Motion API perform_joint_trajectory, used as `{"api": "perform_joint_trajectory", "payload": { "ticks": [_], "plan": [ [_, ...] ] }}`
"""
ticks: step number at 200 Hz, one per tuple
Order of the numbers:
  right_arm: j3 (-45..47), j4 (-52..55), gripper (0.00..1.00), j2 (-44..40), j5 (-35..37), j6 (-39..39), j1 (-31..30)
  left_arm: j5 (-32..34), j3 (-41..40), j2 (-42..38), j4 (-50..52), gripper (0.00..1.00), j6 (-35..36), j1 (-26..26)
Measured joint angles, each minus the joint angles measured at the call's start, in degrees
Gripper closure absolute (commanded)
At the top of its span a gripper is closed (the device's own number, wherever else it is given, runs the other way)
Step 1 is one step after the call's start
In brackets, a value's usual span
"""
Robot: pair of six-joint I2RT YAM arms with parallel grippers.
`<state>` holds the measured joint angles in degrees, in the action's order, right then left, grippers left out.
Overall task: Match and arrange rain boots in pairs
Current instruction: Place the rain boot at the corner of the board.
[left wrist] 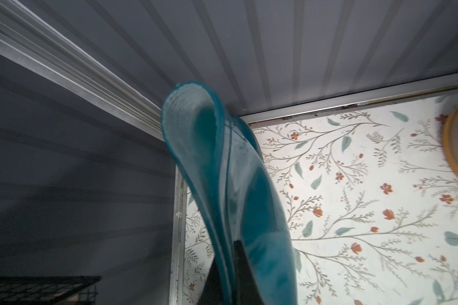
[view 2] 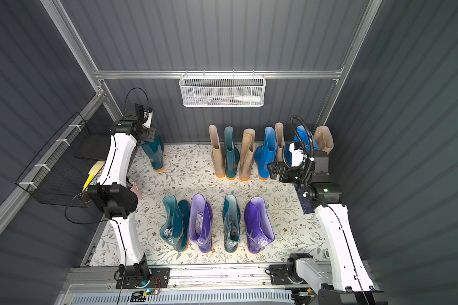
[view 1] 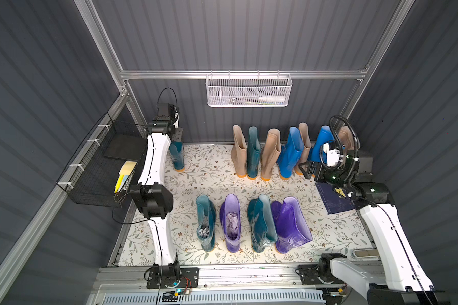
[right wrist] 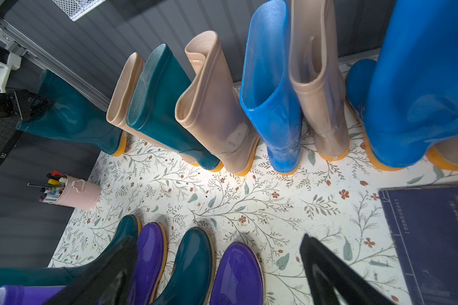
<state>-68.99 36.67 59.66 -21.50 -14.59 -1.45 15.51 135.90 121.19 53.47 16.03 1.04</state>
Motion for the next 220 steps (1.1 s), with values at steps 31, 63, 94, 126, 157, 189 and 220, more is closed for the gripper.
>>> {"api": "perform_joint_trajectory", "payload": {
  "ticks": [31,63,94,126,157,189,220],
  "plan": [
    [0.1,0.0,0.01,-0.1,0.0,0.0,0.0,1.4,-4.6,-0.3,-2.6,1.00,4.0,-0.6],
    [0.1,0.0,0.01,-0.3,0.0,0.0,0.0,2.3,-8.2,-1.6,-5.0,1.00,7.6,-0.8],
    [0.2,0.0,0.01,-0.4,0.0,0.0,0.0,2.3,-8.9,-3.2,-5.9,1.00,10.1,-1.1],
    [0.2,0.1,0.01,-0.5,0.0,0.0,0.0,1.5,-9.2,-3.5,-7.0,1.00,11.9,-2.4],
    [0.2,0.2,0.01,-1.0,0.1,0.0,0.0,0.9,-10.6,-3.6,-7.4,1.00,12.6,-4.0],
    [0.2,0.2,0.01,-1.2,0.1,0.0,0.0,0.0,-13.6,-4.3,-8.6,1.00,13.7,-5.3],
    [0.2,0.2,0.01,-1.2,0.1,0.0,0.0,-2.0,-15.7,-6.1,-9.7,1.00,14.7,-5.8]
  ]
}}
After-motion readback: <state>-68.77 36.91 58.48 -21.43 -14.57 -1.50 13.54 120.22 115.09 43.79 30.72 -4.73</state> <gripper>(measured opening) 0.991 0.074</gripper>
